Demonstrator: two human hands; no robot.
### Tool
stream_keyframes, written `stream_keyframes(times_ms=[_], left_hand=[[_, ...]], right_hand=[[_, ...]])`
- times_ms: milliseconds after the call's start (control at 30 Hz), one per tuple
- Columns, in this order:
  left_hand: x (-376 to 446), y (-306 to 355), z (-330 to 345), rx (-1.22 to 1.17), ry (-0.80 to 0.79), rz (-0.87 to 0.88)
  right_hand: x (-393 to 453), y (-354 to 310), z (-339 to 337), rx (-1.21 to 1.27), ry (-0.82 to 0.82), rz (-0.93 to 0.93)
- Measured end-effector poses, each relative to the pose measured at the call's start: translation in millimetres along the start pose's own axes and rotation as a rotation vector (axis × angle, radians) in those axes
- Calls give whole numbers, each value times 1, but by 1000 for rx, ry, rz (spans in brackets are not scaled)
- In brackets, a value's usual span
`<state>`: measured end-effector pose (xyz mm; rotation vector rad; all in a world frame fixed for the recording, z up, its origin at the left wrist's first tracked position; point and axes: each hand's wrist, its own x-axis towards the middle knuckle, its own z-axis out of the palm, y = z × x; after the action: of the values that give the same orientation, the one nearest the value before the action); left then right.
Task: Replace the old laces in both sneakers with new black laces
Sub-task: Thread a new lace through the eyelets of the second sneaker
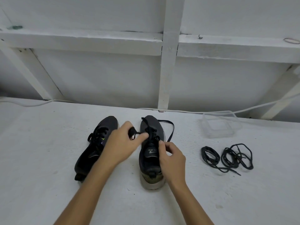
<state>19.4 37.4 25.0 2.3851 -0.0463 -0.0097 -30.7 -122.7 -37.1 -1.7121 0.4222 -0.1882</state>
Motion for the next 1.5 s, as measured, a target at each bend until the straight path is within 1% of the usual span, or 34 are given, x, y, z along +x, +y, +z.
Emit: stream_keyframes(times_ms=[67, 167, 233, 300, 367, 400, 467, 567, 633, 667, 700, 767, 833, 900, 967, 1033, 1100, 1133, 1167, 1200, 1233, 1300, 1333, 1367, 1433, 1500], left_hand=[[1, 0, 16, 75, 8, 105], [5, 2, 30, 215, -69, 272], [8, 4, 37, 351, -101, 311], [10, 5, 41, 455, -83, 311], [9, 5, 43, 437, -57, 319], [9, 5, 42, 372, -66, 319], [8, 3, 38, 137, -120, 271], [6, -3, 29, -223, -238, 114], [2, -7, 28, -361, -328, 32], [0, -8, 29, -376, -343, 15], [1, -9, 30, -356, -327, 14], [5, -7, 26, -309, -218, 34], [12, -2, 17, -351, -113, 59], [21, 4, 4, -421, -82, 75], [28, 11, -6, -551, -84, 116], [34, 18, -13, -764, -99, 126], [38, 26, -18, -934, -109, 121], [39, 28, -19, -960, -92, 115], [41, 29, -20, -916, -48, 106], [44, 26, -20, -791, 11, 98], [46, 21, -19, -594, 70, 96], [49, 4, -11, -130, 139, 82], [48, -4, -6, 38, 138, 47], [46, -10, 0, 136, 129, -4], [40, -16, 10, 178, 116, -36], [34, -13, 17, 97, 26, 2]], right_hand=[[0, 0, 0, 1, 1, 5], [0, 0, 0, 6, 3, 6], [0, 0, 1, -1, 4, 1], [0, 1, 1, -5, 8, 0], [1, 0, 1, -8, 14, 1], [1, -1, 1, -13, 19, -1], [1, -1, 1, -24, 38, 6], [0, -2, 3, -57, 55, 16], [-1, -1, 4, -93, 63, 22], [-1, 0, 5, -99, 65, 27], [-1, 0, 4, -101, 65, 29], [0, 0, 2, -116, 40, 17], [2, -1, -1, -142, -28, -18], [10, -3, -5, -221, -123, -93], [23, -6, -7, -378, -232, -208], [35, -11, -6, -502, -333, -301], [44, -17, -4, -544, -391, -367], [47, -20, -4, -540, -391, -407], [50, -23, -4, -519, -373, -437], [53, -25, -6, -466, -349, -424], [55, -27, -9, -368, -329, -353], [58, -35, -16, -59, -288, -102], [59, -38, -20, 91, -263, 21], [61, -40, -23, 220, -240, 128], [65, -41, -29, 398, -179, 276], [69, -39, -33, 502, -125, 343]])
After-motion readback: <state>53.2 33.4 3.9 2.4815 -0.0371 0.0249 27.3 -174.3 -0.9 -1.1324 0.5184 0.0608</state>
